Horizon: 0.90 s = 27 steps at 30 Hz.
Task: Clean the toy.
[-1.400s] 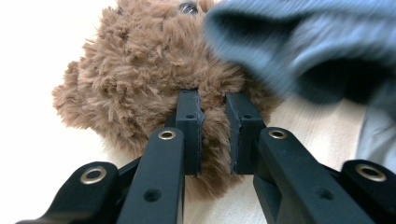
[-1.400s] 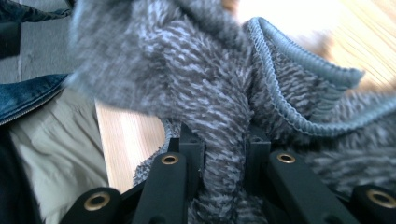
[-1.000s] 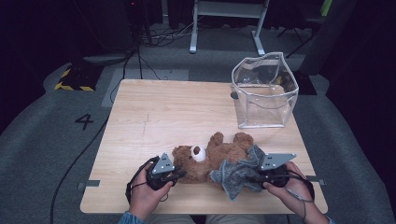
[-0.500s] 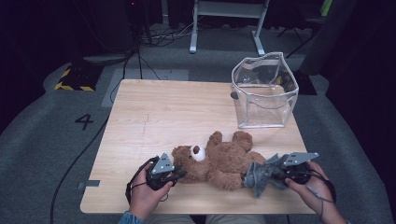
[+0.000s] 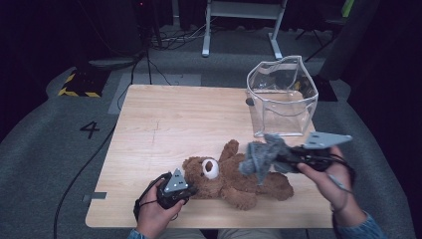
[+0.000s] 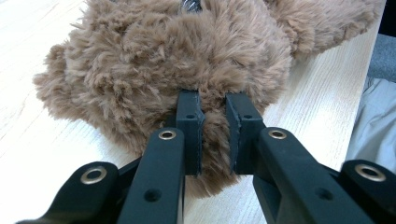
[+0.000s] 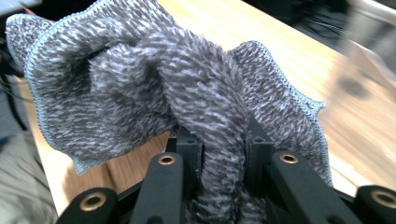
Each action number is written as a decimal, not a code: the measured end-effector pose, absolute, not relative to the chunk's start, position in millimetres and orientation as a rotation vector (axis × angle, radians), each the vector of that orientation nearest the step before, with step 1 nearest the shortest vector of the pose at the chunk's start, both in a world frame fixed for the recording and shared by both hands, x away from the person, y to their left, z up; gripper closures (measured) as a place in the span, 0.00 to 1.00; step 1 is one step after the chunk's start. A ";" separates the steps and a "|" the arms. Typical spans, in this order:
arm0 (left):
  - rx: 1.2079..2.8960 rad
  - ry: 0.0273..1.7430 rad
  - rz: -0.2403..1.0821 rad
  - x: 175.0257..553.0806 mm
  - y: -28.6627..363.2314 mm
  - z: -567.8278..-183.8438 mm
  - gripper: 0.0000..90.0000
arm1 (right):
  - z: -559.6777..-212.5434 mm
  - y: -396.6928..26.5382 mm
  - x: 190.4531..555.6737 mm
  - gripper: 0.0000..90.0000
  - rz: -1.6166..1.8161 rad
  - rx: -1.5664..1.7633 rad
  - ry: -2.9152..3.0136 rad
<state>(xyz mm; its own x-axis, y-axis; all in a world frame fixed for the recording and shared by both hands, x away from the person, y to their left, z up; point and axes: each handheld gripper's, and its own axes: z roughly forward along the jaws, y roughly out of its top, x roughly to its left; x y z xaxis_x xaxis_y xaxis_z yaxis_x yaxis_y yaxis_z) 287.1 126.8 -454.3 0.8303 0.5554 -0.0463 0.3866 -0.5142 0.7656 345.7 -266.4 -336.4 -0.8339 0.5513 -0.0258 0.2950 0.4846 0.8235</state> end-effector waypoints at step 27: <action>2.110 0.738 0.293 277.4 141.0 -444.8 0.48 | -429.0 -356.6 397.1 0.52 0.828 1.208 2.325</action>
